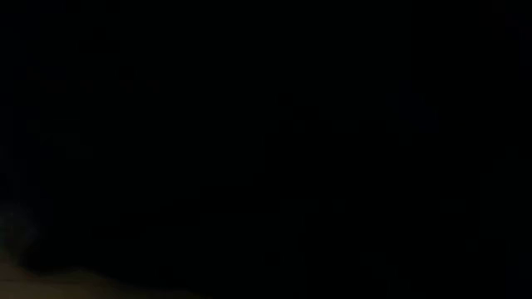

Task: Sort clothes
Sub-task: Put the black boxer shorts into the white laundry bin

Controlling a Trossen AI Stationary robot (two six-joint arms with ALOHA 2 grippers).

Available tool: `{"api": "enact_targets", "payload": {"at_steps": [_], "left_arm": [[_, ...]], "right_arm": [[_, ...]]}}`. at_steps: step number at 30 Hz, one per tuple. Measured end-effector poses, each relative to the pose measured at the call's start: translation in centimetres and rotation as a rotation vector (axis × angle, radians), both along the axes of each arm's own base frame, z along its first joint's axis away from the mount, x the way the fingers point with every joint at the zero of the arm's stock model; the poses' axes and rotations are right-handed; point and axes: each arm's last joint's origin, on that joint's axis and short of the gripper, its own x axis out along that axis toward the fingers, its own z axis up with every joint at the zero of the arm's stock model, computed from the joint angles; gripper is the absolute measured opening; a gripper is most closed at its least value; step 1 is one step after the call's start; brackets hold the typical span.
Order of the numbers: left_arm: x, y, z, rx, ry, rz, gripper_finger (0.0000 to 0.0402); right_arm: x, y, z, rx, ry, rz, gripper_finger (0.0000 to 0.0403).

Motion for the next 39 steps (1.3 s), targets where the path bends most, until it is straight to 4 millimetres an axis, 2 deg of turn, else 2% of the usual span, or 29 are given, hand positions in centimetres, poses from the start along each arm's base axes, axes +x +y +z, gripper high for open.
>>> {"api": "enact_targets", "payload": {"at_steps": [4, 6, 8, 13, 15, 18, 24, 32, 39], "left_arm": [[0.0, 0.0, 0.0, 0.000, 0.000, 0.000, 0.0000], [0.0, 0.0, 0.0, 0.000, 0.000, 0.000, 0.0000], [0.0, 0.0, 0.0, 0.000, 0.000, 0.000, 0.0000], [0.0, 0.1, 0.0, -0.002, 0.000, 0.024, 0.0000], [0.0, 0.1, 0.0, -0.003, 0.000, 0.037, 0.0000], [0.0, 0.1, 0.0, -0.003, 0.000, 0.042, 0.0000], [0.0, 0.1, 0.0, 0.001, 0.001, 0.042, 0.0000], [0.0, 0.1, 0.0, 0.004, 0.000, 0.042, 0.0000], [0.0, 0.1, 0.0, 0.004, 0.000, 0.044, 0.0000]], "right_arm": [[0.6, 0.3, -0.9, -0.006, -0.009, -0.005, 0.0194], [0.5, 0.3, -1.2, -0.015, 0.008, -0.004, 0.0176], [0.4, 0.2, -1.2, -0.017, 0.024, -0.003, 0.0143], [0.3, 0.2, -1.2, -0.021, 0.034, -0.003, 0.0024], [0.3, 0.2, -1.3, -0.013, 0.045, 0.005, 0.0016], [0.0, 0.2, -0.9, 0.002, 0.059, 0.013, 0.0029], [-1.0, -0.5, 1.8, 0.027, -0.003, 0.009, 0.0008], [-3.3, -2.2, 7.0, 0.022, -0.181, -0.044, 0.0008], [-6.2, -4.4, 11.9, -0.047, -0.388, -0.134, 0.0012]]}}
